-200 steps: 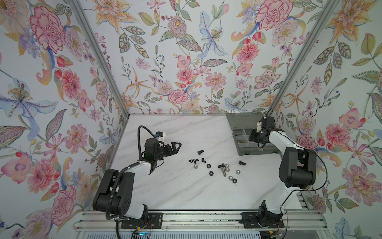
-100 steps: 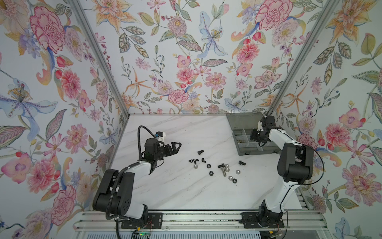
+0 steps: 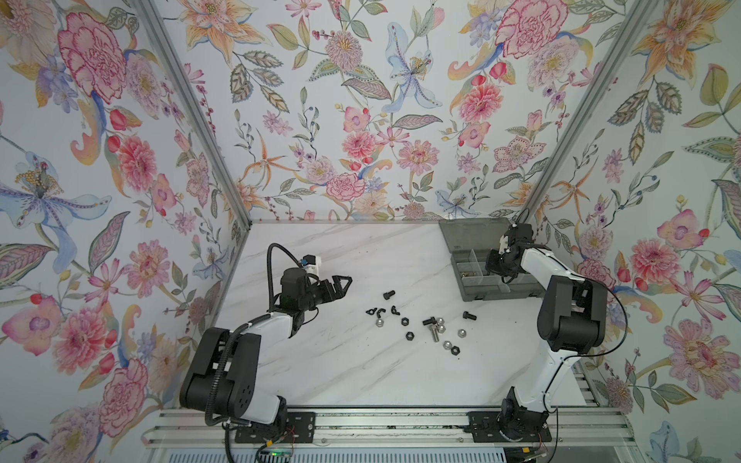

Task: Sort the screws and nuts into containers
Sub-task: 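Lower the black wing nut into the compartment and open the right gripper, then return the right gripper to the parts pile above the black wing nuts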

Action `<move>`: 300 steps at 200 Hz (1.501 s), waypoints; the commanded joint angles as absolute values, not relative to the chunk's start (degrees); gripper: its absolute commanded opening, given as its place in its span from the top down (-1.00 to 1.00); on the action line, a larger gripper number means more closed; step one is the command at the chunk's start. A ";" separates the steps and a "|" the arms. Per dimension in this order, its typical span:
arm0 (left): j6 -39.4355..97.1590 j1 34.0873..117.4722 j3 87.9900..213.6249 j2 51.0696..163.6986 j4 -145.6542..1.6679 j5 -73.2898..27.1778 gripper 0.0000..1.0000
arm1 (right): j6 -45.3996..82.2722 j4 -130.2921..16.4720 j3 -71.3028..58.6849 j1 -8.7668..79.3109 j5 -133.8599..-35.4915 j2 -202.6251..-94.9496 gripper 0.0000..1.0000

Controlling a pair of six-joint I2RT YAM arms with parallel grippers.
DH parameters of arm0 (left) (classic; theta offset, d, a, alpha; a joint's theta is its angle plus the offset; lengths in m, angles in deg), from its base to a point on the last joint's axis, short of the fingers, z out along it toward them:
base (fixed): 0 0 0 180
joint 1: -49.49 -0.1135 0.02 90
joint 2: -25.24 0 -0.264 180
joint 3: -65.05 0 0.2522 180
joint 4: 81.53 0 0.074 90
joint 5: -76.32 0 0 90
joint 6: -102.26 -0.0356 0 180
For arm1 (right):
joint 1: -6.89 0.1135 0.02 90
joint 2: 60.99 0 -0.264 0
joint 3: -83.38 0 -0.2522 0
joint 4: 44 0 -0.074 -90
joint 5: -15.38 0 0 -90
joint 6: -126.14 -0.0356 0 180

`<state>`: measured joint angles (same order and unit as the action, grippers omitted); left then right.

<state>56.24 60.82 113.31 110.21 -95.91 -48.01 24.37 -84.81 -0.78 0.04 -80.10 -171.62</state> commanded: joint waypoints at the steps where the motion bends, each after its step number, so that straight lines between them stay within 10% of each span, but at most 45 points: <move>1: 55.75 61.32 114.19 109.62 -96.21 -49.08 -0.99 | 24.87 -86.62 0.77 -0.24 -79.27 -170.64 0.54; 157: 54.90 61.24 114.40 110.23 -95.13 -48.83 -0.99 | 17.45 -89.03 -14.55 14.42 -94.77 -148.82 0.31; 300: 54.43 59.61 112.98 109.18 -94.83 -48.84 -0.99 | -7.07 -74.12 -12.15 43.55 -97.58 -164.55 0.30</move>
